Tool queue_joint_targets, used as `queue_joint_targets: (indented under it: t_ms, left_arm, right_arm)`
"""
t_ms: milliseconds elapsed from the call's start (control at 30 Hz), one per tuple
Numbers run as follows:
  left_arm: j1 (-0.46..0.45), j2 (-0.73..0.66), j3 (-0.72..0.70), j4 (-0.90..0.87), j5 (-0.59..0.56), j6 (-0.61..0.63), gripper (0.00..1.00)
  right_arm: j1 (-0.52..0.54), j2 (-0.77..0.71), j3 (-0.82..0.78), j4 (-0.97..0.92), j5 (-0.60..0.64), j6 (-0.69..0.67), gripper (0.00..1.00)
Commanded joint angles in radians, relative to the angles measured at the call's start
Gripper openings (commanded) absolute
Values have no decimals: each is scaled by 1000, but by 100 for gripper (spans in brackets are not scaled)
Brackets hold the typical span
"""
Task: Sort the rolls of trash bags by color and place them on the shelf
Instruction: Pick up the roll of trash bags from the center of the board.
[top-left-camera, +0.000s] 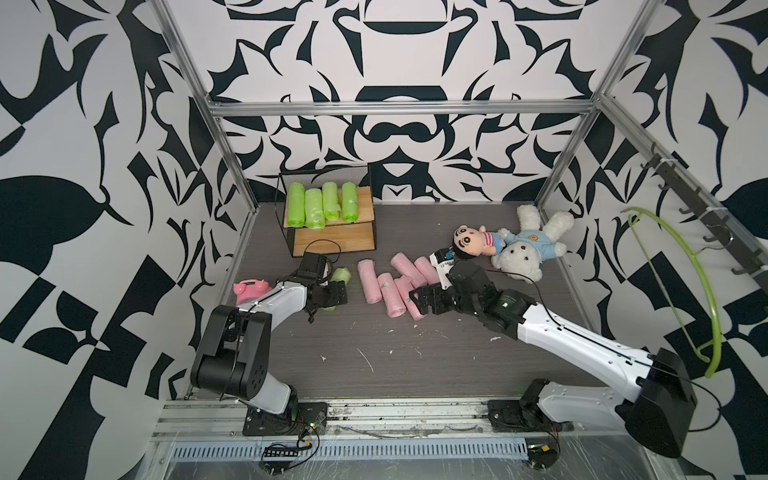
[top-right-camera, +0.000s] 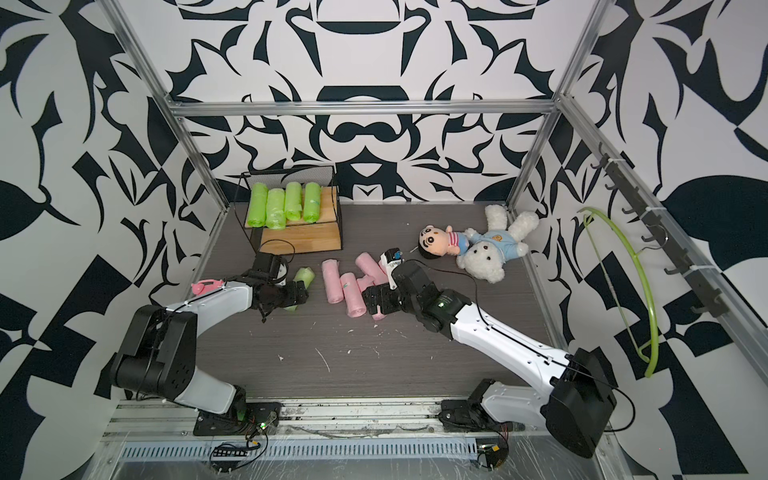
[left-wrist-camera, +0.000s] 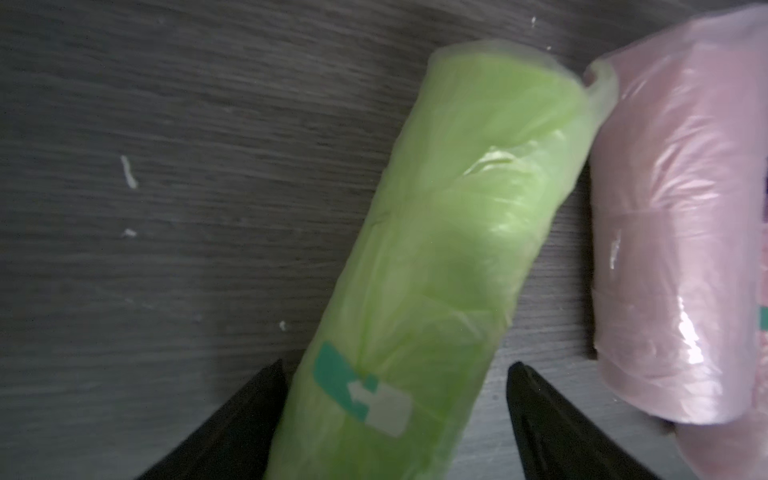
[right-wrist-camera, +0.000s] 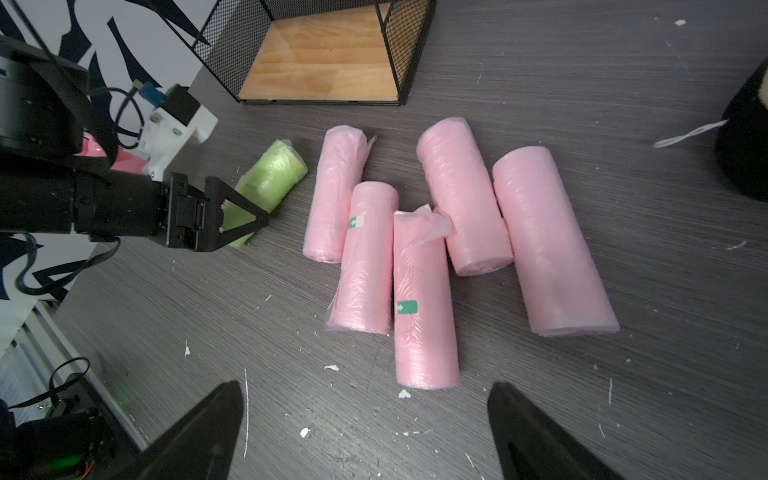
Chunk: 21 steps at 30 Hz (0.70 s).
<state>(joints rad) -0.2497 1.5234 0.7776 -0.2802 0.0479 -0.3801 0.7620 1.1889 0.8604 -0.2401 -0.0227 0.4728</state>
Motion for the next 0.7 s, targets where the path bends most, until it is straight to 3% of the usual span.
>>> queue_joint_targets:
  t_ms: [0, 200, 567, 667]
  left_arm:
    - [-37, -60, -47, 36, -7, -49, 89]
    - [-48, -113, -74, 75, -100, -51, 86]
    - [-55, 18, 3, 64, -85, -31, 86]
    - [-62, -5, -34, 85, -103, -37, 78]
  right_arm:
    - [5, -34, -15, 41, 0, 28, 98]
    - [11, -4, 2, 43, -24, 49, 97]
    - [36, 23, 16, 40, 8, 91, 97]
    - [52, 24, 16, 28, 33, 106, 97]
